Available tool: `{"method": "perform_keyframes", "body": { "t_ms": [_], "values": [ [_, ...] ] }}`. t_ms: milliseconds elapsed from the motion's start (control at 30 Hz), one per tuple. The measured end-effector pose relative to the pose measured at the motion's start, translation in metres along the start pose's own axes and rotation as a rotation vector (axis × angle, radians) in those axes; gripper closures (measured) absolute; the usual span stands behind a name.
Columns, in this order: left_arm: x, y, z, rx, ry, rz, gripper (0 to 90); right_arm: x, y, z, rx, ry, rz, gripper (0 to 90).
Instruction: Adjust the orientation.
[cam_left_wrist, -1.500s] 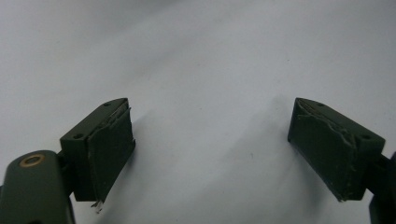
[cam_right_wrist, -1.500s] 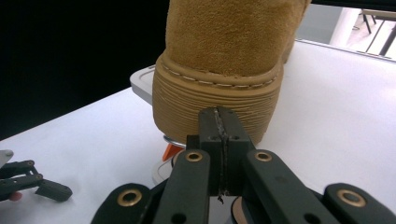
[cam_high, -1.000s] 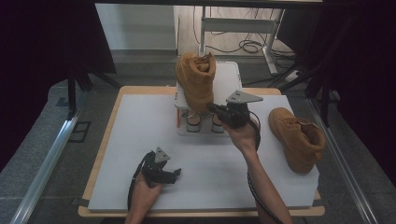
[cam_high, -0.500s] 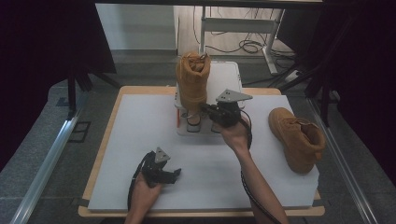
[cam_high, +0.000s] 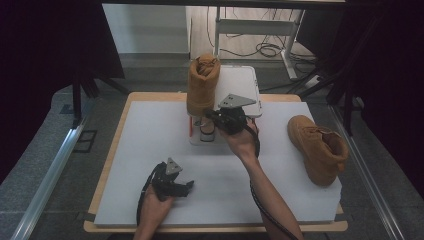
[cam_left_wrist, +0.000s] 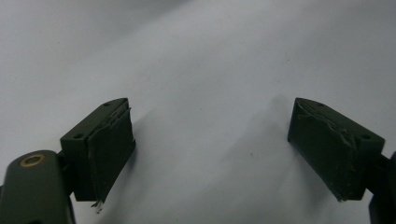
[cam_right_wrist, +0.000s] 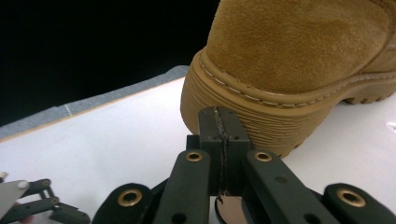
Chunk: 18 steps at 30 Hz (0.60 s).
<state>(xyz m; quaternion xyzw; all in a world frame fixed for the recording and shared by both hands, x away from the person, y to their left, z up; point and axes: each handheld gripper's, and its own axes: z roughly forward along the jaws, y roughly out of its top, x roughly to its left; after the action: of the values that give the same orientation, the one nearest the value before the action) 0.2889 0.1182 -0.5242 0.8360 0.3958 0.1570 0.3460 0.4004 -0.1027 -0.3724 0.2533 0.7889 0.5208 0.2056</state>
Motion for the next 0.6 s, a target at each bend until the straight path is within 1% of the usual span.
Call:
{"method": "perform_keyframes", "body": {
  "t_ms": [200, 233, 333, 467, 500, 533, 600],
  "values": [
    [0.000, 0.000, 0.000, 0.000, -0.002, -0.001, 13.9, 0.003, 0.000, 0.001, 0.006, -0.015, -0.009, 89.9],
    [0.000, 0.000, 0.000, 0.001, -0.003, -0.001, 13.9, 0.003, -0.001, 0.000, 0.012, -0.025, -0.017, 89.6],
    [0.000, 0.000, 0.000, -0.001, -0.003, -0.003, 13.9, 0.002, -0.004, -0.003, 0.008, -0.018, -0.005, 86.4],
    [0.000, 0.000, 0.000, 0.000, -0.004, -0.003, 13.9, 0.003, -0.007, -0.009, 0.008, -0.025, -0.023, 79.6],
    [0.000, 0.000, 0.000, 0.000, -0.004, -0.003, 13.9, 0.003, -0.007, -0.009, 0.008, -0.025, -0.023, 79.6],
    [0.000, 0.000, 0.000, 0.000, -0.004, -0.003, 13.9, 0.003, -0.008, -0.013, 0.004, -0.021, -0.019, 72.9],
    [0.000, 0.000, 0.000, 0.001, -0.003, -0.004, 13.9, 0.003, -0.009, -0.015, 0.000, -0.018, -0.016, 63.9]
  ]
}}
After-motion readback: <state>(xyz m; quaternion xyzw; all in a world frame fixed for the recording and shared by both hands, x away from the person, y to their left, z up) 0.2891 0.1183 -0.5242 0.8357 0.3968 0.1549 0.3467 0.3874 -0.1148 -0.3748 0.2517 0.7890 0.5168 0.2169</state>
